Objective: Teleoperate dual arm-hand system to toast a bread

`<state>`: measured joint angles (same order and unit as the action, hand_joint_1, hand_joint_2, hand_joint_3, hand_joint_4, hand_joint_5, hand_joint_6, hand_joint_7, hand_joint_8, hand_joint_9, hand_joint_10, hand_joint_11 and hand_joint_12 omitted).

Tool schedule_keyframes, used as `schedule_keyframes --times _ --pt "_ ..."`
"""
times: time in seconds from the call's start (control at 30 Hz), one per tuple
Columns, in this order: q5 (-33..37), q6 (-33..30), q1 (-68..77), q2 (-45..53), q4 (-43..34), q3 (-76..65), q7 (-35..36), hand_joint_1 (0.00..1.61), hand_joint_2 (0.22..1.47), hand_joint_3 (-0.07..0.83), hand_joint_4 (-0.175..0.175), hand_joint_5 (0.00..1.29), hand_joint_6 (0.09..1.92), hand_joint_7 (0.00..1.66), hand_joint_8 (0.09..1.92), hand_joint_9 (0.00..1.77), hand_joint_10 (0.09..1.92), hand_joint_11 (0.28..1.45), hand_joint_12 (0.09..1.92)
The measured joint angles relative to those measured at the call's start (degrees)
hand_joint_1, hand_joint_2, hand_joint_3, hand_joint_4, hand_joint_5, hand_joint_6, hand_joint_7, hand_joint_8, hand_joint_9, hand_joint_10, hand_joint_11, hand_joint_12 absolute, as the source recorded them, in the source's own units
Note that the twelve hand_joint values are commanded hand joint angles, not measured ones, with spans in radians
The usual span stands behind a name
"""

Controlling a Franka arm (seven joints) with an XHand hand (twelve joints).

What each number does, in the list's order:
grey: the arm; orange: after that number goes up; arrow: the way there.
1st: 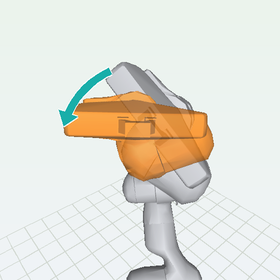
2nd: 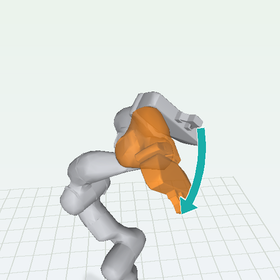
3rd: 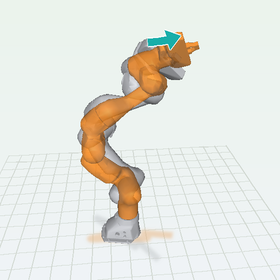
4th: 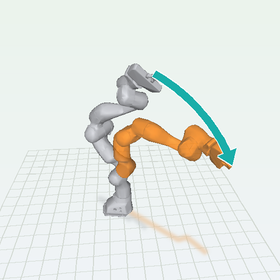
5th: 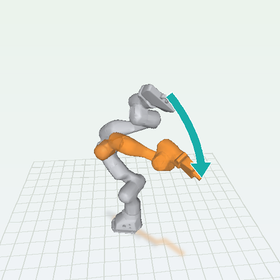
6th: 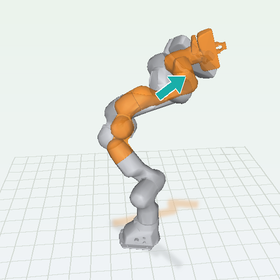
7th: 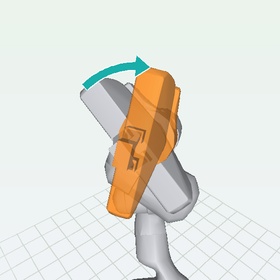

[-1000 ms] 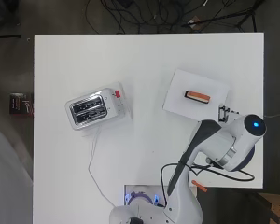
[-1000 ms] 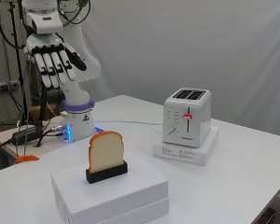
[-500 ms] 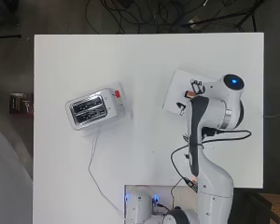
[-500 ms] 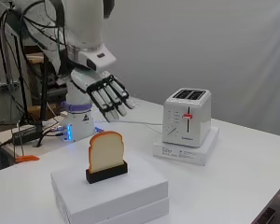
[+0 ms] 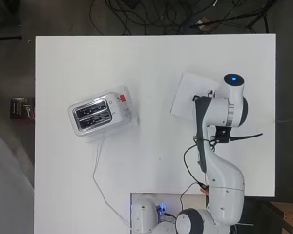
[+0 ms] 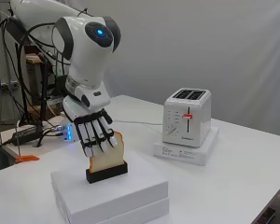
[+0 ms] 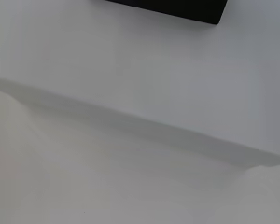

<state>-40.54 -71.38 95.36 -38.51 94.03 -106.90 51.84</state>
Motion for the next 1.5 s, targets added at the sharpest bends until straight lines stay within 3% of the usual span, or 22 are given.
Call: schedule_keyframes --times 0.13,0.17,0.2,0.23,0.3,0.37,0.4,0.43,0.47,0.53,0.6,0.7,0.87,1.03,1.17,1.23,1.4,1.47,1.5 --pt "-3.1 -2.38 -4.68 -1.82 2.23 2.04 2.21 0.43 0.93 0.005 0.065 0.33 0.09 0.45 0.09 0.65 0.09 0.57 0.09" --pt "-2.79 -2.33 -5.98 -2.69 1.61 1.84 3.31 0.78 1.0 0.004 -0.022 0.51 0.43 0.64 0.33 0.81 0.34 0.66 0.09" --pt "-1.96 -2.05 -6.58 -3.69 0.49 1.47 4.16 0.99 1.07 0.005 -0.068 0.62 0.79 0.81 0.63 0.98 0.53 0.72 0.29" --pt "-0.46 -1.83 -6.62 -5.1 -1.25 1.11 4.93 1.11 1.12 0.002 -0.108 0.66 1.03 0.91 0.84 1.1 0.59 0.72 0.54" --pt "3.51 -1.59 -5.76 -8.1 -5.1 0.75 5.86 1.19 1.18 0.0 -0.145 0.68 1.23 0.98 1.04 1.22 0.59 0.68 0.83" --pt "6.57 -1.26 -5.02 -9.95 -7.87 0.41 6.46 1.21 1.19 -0.001 -0.155 0.68 1.28 1.0 1.09 1.25 0.59 0.66 0.92" --pt "7.36 -1.09 -4.67 -10.41 -8.66 0.23 6.77 0.96 1.21 0.002 -0.091 0.45 0.92 0.72 0.77 0.94 0.4 0.55 0.67" --pt "7.57 -0.89 -4.3 -10.69 -9.06 0.01 7.1 0.83 1.29 0.009 -0.029 0.29 0.56 0.47 0.45 0.64 0.23 0.46 0.42" --pt "7.41 -0.33 -3.66 -11.02 -9.24 -0.45 7.2 0.72 1.32 0.006 0.011 0.22 0.31 0.32 0.24 0.45 0.12 0.41 0.23" --pt "7.41 2.03 -1.96 -11.7 -9.7 -1.62 5.65 0.55 1.09 -0.018 0.037 0.15 0.09 0.2 0.09 0.29 0.09 0.38 0.09" --pt "8.19 4.88 -0.05 -12.14 -11.83 -2.71 3.42 0.49 0.92 -0.031 0.035 0.08 0.09 0.16 0.09 0.26 0.09 0.38 0.09" --pt "8.68 7.31 1.52 -12.36 -16.86 -3.53 1.87 0.47 0.86 -0.027 0.032 0.06 0.09 0.14 0.09 0.27 0.09 0.39 0.09" --pt "8.05 8.72 2.22 -12.34 -19.21 -3.77 -0.03 0.47 0.86 -0.016 0.035 0.07 0.09 0.18 0.09 0.31 0.09 0.39 0.09" --pt "4.02 6.41 -2.12 -12.53 -10.07 1.81 0.11 0.49 0.9 0.001 0.05 0.19 0.09 0.29 0.09 0.44 0.09 0.46 0.09" --pt "2.31 5.63 -7.95 -12.8 -4.86 8.29 1.91 0.64 0.98 0.005 0.065 0.35 0.09 0.44 0.09 0.6 0.09 0.49 0.09" --pt "2.05 5.74 -7.95 -13.05 -5.07 8.64 2.2 0.66 0.98 0.002 0.067 0.3 0.09 0.41 0.09 0.56 0.09 0.47 0.09" --pt "3.86 8.69 -1.26 -14.27 -10.53 3.51 -0.38 0.58 0.92 -0.015 0.1 0.09 0.09 0.16 0.09 0.28 0.09 0.38 0.09" --pt "4.02 9.22 0.79 -14.48 -13.13 1.75 -0.93 0.55 0.92 -0.011 0.101 0.09 0.09 0.16 0.09 0.29 0.09 0.4 0.09" --pt "3.67 8.79 0.9 -14.6 -13.74 1.69 -0.92 0.6 0.96 -0.003 0.103 0.21 0.09 0.29 0.09 0.42 0.09 0.45 0.09"
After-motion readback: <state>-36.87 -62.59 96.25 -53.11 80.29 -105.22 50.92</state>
